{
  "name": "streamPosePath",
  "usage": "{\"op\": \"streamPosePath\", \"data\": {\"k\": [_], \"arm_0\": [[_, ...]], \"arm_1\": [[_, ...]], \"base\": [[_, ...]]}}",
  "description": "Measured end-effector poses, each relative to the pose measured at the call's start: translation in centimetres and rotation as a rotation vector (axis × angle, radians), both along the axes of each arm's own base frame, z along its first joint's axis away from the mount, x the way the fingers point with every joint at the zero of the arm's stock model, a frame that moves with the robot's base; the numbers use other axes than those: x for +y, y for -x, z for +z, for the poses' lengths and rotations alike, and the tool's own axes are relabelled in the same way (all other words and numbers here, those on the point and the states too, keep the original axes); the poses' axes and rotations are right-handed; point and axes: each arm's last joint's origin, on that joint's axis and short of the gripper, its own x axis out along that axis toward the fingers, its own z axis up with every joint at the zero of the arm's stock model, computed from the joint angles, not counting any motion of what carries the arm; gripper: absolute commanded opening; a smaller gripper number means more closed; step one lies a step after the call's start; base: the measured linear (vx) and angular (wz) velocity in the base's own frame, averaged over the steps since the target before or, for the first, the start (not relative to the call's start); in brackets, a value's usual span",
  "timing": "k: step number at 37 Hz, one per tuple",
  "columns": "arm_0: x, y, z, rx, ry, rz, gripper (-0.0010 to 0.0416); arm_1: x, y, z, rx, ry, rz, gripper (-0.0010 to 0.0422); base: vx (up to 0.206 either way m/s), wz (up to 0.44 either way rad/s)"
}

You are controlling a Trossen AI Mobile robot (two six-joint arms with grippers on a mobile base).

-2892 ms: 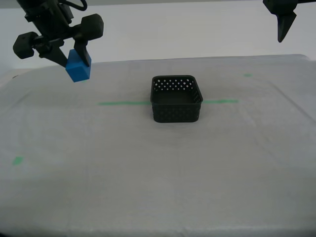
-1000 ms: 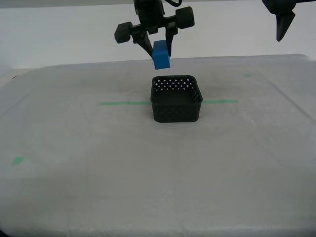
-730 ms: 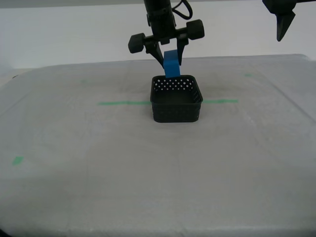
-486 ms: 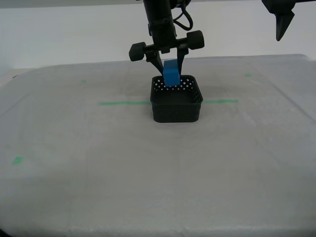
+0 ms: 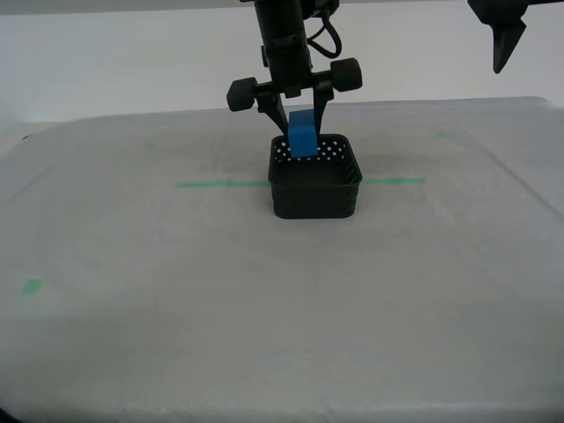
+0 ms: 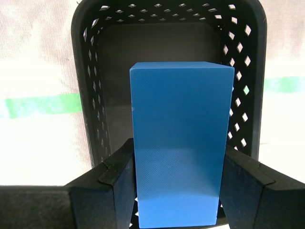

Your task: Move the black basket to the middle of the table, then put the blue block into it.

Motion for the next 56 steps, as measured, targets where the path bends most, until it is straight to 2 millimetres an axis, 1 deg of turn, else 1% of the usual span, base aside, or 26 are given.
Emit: {"op": "streamPosePath", "data": {"k": [4, 10, 21, 22, 24, 27, 29, 32, 33, 35, 36, 40, 43, 46, 48, 56], "arm_0": [[0.0, 0.0, 0.0, 0.0, 0.0, 0.0, 0.0399], [0.01, 0.0, 0.0, 0.0, 0.0, 0.0, 0.0399], [0.0, 0.0, 0.0, 0.0, 0.0, 0.0, 0.0399], [0.01, 0.0, 0.0, 0.0, 0.0, 0.0, 0.0399], [0.0, 0.0, 0.0, 0.0, 0.0, 0.0, 0.0398], [0.01, 0.0, 0.0, 0.0, 0.0, 0.0, 0.0398], [0.01, 0.0, 0.0, 0.0, 0.0, 0.0, 0.0399], [0.01, 0.0, 0.0, 0.0, 0.0, 0.0, 0.0398], [0.01, 0.0, 0.0, 0.0, 0.0, 0.0, 0.0399], [0.01, 0.0, 0.0, 0.0, 0.0, 0.0, 0.0398], [0.01, 0.0, 0.0, 0.0, 0.0, 0.0, 0.0398], [0.01, 0.0, 0.0, 0.0, 0.0, 0.0, 0.0398], [0.01, 0.0, 0.0, 0.0, 0.0, 0.0, 0.0398], [0.0, 0.0, 0.0, 0.0, 0.0, 0.0, 0.0399], [0.01, 0.0, 0.0, 0.0, 0.0, 0.0, 0.0398], [0.01, 0.0, 0.0, 0.0, 0.0, 0.0, 0.0398]], "arm_1": [[0.0, 0.0, 0.0, -0.001, 0.0, -0.003, 0.0111], [-0.04, -0.06, 0.02, -0.008, 0.004, -0.007, 0.0204], [-0.09, -0.06, 0.06, -0.011, 0.005, -0.008, 0.041], [-0.09, -0.06, 0.05, -0.011, 0.005, -0.008, 0.0411], [-0.13, -0.04, 0.05, -0.012, 0.005, -0.014, 0.0383], [-0.2, -0.02, 0.06, -0.012, 0.01, -0.017, 0.0368], [-0.25, -0.01, 0.07, -0.002, 0.026, -0.01, 0.0375], [-0.33, -0.04, 0.09, 0.001, 0.041, 0.001, 0.0405], [-0.33, -0.04, 0.1, 0.001, 0.042, 0.002, 0.0408], [-0.37, -0.03, 0.1, -0.001, 0.042, -0.001, 0.0392], [-0.36, -0.05, 0.1, -0.002, 0.043, -0.002, 0.039], [-0.39, -0.06, 0.11, -0.008, 0.041, -0.018, 0.0406], [-0.4, -0.07, 0.11, -0.012, 0.04, -0.032, 0.0396], [-0.41, -0.08, 0.12, -0.017, 0.039, -0.047, 0.0404], [-0.43, -0.07, 0.13, -0.019, 0.038, -0.054, 0.0399], [-0.49, 0.04, 0.14, -0.019, 0.033, -0.07, 0.0402]], "base": [[0.0, 0.0], [0.0, 0.0], [0.0, 0.0], [0.0, 0.0], [0.0, 0.0], [0.0, 0.0], [0.0, 0.0], [0.0, 0.0], [0.0, 0.0], [0.0, 0.0], [0.0, 0.0], [0.0, 0.0], [0.0, 0.0], [0.0, 0.0], [0.0, 0.0], [0.0, 0.0]]}}
